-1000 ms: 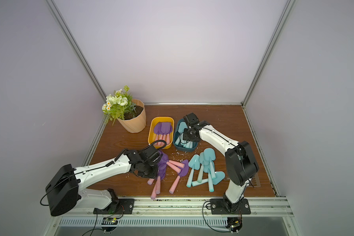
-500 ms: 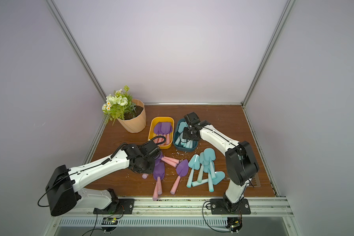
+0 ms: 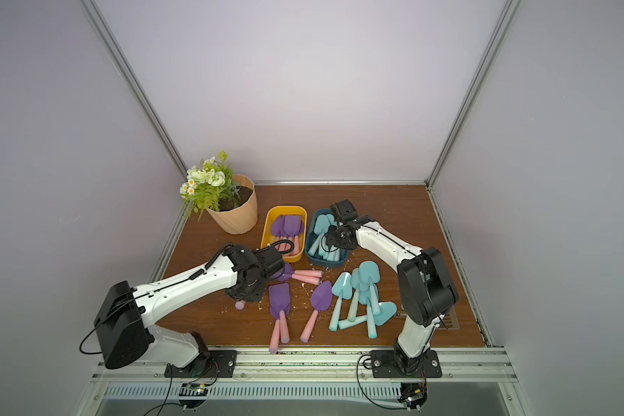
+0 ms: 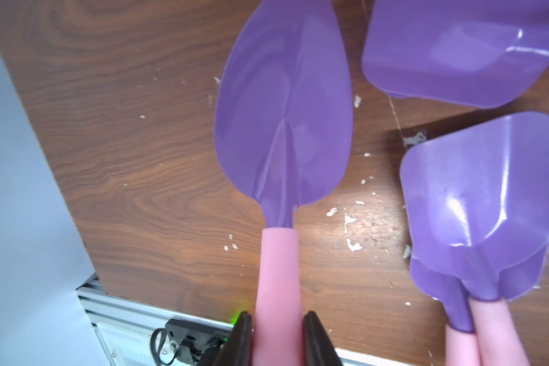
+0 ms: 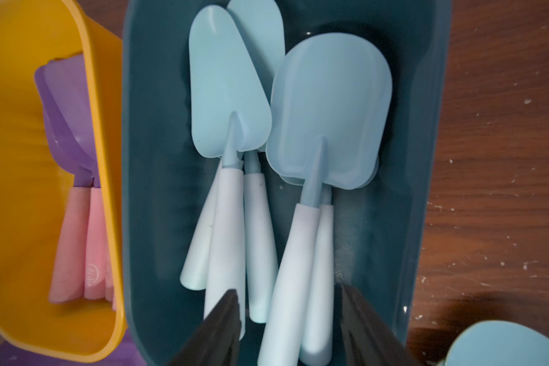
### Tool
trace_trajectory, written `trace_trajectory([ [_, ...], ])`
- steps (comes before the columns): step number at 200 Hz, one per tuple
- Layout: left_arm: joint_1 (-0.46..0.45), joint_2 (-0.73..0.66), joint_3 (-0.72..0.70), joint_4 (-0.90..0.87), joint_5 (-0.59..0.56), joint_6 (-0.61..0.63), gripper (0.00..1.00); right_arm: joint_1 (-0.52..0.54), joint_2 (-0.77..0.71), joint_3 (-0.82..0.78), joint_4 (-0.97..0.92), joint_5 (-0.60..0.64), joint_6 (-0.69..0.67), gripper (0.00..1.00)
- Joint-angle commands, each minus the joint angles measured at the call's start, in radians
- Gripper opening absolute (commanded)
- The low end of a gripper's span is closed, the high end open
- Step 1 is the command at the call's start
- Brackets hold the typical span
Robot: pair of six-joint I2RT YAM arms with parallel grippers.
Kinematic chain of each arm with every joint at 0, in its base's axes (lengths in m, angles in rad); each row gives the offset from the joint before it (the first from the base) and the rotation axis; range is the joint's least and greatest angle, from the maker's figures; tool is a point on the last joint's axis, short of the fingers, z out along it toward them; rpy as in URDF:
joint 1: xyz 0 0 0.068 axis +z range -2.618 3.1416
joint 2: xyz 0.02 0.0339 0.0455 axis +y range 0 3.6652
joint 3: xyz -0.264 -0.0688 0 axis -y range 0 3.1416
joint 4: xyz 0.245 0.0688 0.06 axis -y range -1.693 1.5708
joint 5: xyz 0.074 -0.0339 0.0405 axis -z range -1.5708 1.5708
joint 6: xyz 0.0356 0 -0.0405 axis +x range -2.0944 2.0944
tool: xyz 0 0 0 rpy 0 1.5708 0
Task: Sort the small shovels by color and place them into the storage box
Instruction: Place the shovel in the storage box.
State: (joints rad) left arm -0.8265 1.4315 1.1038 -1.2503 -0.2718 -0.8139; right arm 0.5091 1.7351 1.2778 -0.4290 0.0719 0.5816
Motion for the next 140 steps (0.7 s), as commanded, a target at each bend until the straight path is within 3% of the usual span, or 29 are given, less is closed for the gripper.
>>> trace_trajectory([
  [1,0.031,-0.036,0.101,-0.068,-0.076,-0.026,0.01,-0.002,-0.031,-0.005,0.005,-0.009,-0.017,0.56],
  [28,0.061,0.006,0.272,-0.066,-0.142,0.023,0.01,-0.004,-0.047,0.003,-0.022,0.022,-0.027,0.56],
  [55,0.110,0.135,0.486,0.001,-0.173,0.157,0.01,-0.006,-0.072,0.005,-0.046,0.054,-0.031,0.56],
  [79,0.210,0.252,0.582,0.160,-0.049,0.259,0.01,-0.009,-0.084,0.012,-0.074,0.061,-0.028,0.56],
  [106,0.337,0.369,0.594,0.294,0.152,0.263,0.01,-0.011,-0.109,0.017,-0.101,0.094,-0.026,0.56],
  [140,0.351,0.445,0.557,0.418,0.190,0.260,0.01,-0.013,-0.138,0.011,-0.124,0.123,-0.017,0.56],
])
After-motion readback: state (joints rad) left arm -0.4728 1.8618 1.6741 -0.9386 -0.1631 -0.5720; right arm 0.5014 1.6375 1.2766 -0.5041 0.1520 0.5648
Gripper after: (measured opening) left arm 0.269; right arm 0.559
